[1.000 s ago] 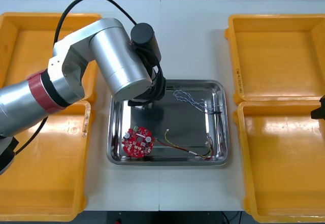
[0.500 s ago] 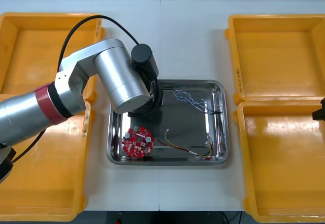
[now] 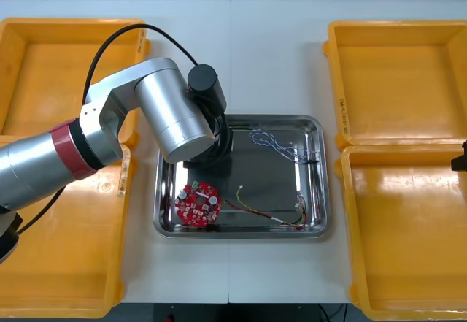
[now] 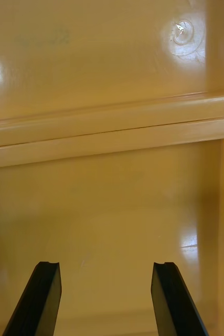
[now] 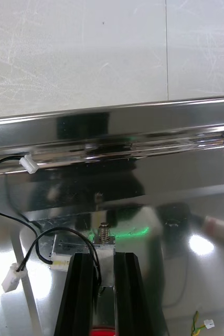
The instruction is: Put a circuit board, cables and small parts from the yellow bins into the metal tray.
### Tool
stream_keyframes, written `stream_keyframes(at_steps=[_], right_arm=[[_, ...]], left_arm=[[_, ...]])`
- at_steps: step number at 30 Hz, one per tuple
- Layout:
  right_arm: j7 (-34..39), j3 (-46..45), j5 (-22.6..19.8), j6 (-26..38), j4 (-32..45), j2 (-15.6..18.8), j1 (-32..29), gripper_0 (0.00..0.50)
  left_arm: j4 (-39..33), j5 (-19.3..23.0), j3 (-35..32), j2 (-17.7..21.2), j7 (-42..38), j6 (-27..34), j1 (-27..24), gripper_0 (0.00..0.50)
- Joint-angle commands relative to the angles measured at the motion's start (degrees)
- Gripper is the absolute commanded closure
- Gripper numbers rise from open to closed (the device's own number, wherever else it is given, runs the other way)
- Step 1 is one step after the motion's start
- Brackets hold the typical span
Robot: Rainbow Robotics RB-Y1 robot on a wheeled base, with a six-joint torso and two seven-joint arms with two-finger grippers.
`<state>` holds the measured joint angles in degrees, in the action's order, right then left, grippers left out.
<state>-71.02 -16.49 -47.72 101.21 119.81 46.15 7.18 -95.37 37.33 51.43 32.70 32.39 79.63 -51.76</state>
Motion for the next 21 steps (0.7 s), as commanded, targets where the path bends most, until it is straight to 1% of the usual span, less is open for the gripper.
stream_keyframes(at_steps=[1, 2, 3, 4, 10, 16, 20, 21], right_arm=[[-4.1, -0.9, 0.4, -0.5, 1.9, 2.6, -0.8, 0.0], [-4.4, -0.9, 0.4, -0.5, 1.8, 2.6, -0.7, 0.0], [-4.5, -0.9, 0.4, -0.5, 2.0, 2.6, -0.7, 0.0], [-4.7, -0.9, 0.4, -0.5, 1.9, 2.6, -0.7, 0.0], [-5.7, -0.9, 0.4, -0.5, 2.1, 2.6, -0.7, 0.0], [-6.2, -0.8, 0.4, -0.5, 2.2, 2.6, -0.7, 0.0], [-5.8, -0.9, 0.1, -0.3, 2.3, 2.6, -0.7, 0.0], [-5.8, -0.9, 0.1, -0.3, 2.3, 2.6, -0.7, 0.0]], left_arm=[[-0.8, -1.6, 1.8, 0.0, -1.6, -1.0, 1.1, 0.057], [-0.8, -1.8, 1.9, 0.1, -1.5, -1.1, 1.1, 0.036], [-0.8, -1.8, 2.0, 0.1, -1.5, -1.1, 1.0, 0.026], [-0.8, -1.8, 2.0, 0.1, -1.5, -1.1, 1.1, 0.004], [-1.0, -1.8, 2.0, 0.2, -1.5, -1.1, 1.1, 0.0], [-2.6, -1.8, 1.9, 0.9, -1.7, -1.0, 1.0, 0.0], [-6.3, -1.6, 0.3, 2.0, -1.4, 1.8, 1.0, 0.0], [-6.3, -1.6, 0.3, 2.0, -1.4, 1.8, 1.0, 0.0]])
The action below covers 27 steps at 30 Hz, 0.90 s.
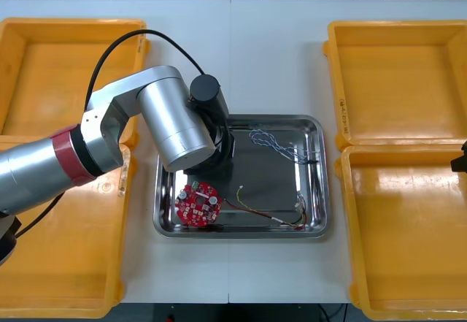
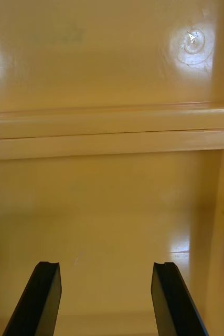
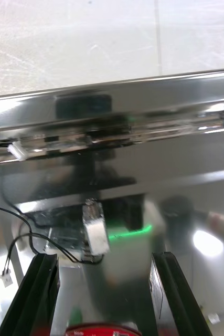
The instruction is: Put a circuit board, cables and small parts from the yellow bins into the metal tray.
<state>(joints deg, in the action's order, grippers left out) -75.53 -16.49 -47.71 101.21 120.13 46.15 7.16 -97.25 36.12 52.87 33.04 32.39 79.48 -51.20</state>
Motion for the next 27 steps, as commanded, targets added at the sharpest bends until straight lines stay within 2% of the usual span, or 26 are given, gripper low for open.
stream_keyframes(at_steps=[1, 12, 20, 27], right_arm=[[-1.1, -0.9, 0.0, 0.1, 1.9, 2.6, -0.7, 0.0], [-1.1, -0.9, 0.0, 0.1, 1.9, 2.6, -0.7, 0.0], [-1.1, -0.9, 0.0, 0.1, 1.9, 2.6, -0.7, 0.0], [-1.1, -0.9, 0.0, 0.1, 1.9, 2.6, -0.7, 0.0]], left_arm=[[-6.1, 0.0, -2.3, 2.1, -1.1, 3.8, 0.4, 0.0], [-14.9, 6.3, -12.3, 7.0, 1.4, 14.6, 0.5, 0.0], [-16.7, 9.1, -19.0, 10.2, 6.5, 21.6, 0.7, 0.0], [-17.5, 11.2, -24.9, 12.8, 8.7, 23.4, 2.5, 0.0]])
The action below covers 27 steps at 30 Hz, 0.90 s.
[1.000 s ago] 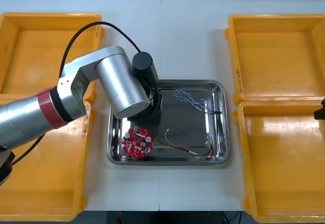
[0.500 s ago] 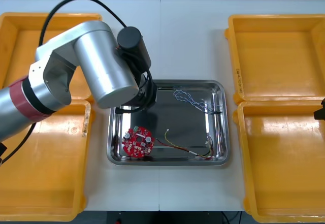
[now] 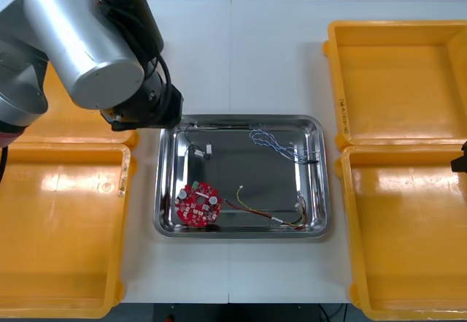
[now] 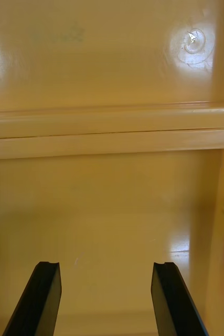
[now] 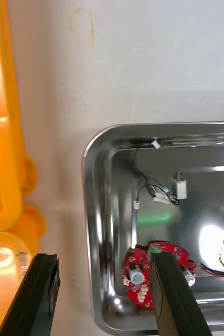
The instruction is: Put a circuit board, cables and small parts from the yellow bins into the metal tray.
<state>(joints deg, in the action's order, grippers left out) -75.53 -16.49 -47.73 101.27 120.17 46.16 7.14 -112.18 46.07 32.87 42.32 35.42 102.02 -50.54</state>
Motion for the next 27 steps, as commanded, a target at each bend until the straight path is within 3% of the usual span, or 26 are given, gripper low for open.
stream_keyframes(at_steps=[1, 15, 27], right_arm=[[-1.1, -0.9, 0.0, 0.1, 1.8, 2.6, -0.6, 0.0], [-1.1, -0.9, 0.0, 0.1, 1.8, 2.6, -0.6, 0.0], [-1.1, -0.9, 0.0, 0.1, 1.8, 2.6, -0.6, 0.0]], left_arm=[[-2.5, 1.2, -4.9, 3.6, 5.6, 0.9, 1.8, 0.0], [-5.2, 7.1, -18.2, 10.3, 18.4, 3.1, 11.1, 0.0], [-5.9, 10.1, -28.6, 12.6, 29.4, 5.1, 18.6, 0.0]])
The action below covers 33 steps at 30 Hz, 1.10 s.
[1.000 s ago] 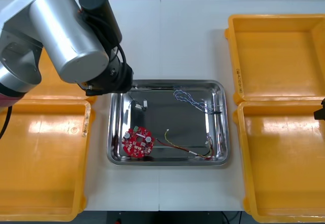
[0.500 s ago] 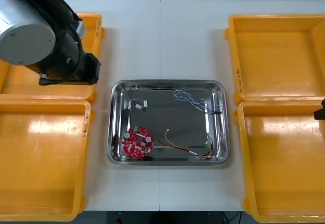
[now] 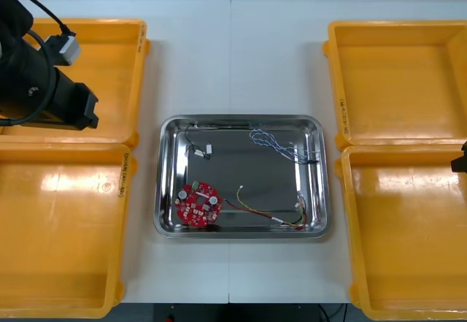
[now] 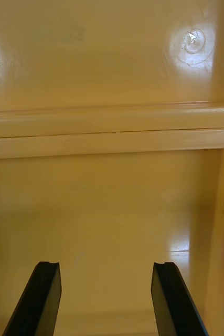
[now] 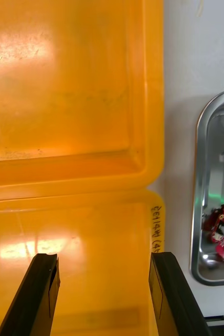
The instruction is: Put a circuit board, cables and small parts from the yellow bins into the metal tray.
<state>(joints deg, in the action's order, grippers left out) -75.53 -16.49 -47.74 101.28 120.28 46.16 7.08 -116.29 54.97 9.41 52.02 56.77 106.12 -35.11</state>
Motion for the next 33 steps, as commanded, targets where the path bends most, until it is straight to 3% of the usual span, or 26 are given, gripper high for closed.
stream_keyframes(at_steps=[1, 12, 33], right_arm=[[-1.1, -0.9, 0.0, 0.1, 1.7, 2.6, -0.6, 0.0], [-1.1, -0.9, 0.0, 0.1, 1.7, 2.6, -0.6, 0.0], [-1.1, -0.9, 0.0, 0.1, 1.7, 2.6, -0.6, 0.0]], left_arm=[[-1.8, 1.2, -5.1, 2.9, 8.1, 1.0, 3.2, 0.0], [-1.7, 1.2, -16.4, 3.0, 17.6, 2.1, 11.5, 0.0], [-1.6, -0.3, -25.8, 2.8, 22.9, -0.1, 21.6, 0.0]])
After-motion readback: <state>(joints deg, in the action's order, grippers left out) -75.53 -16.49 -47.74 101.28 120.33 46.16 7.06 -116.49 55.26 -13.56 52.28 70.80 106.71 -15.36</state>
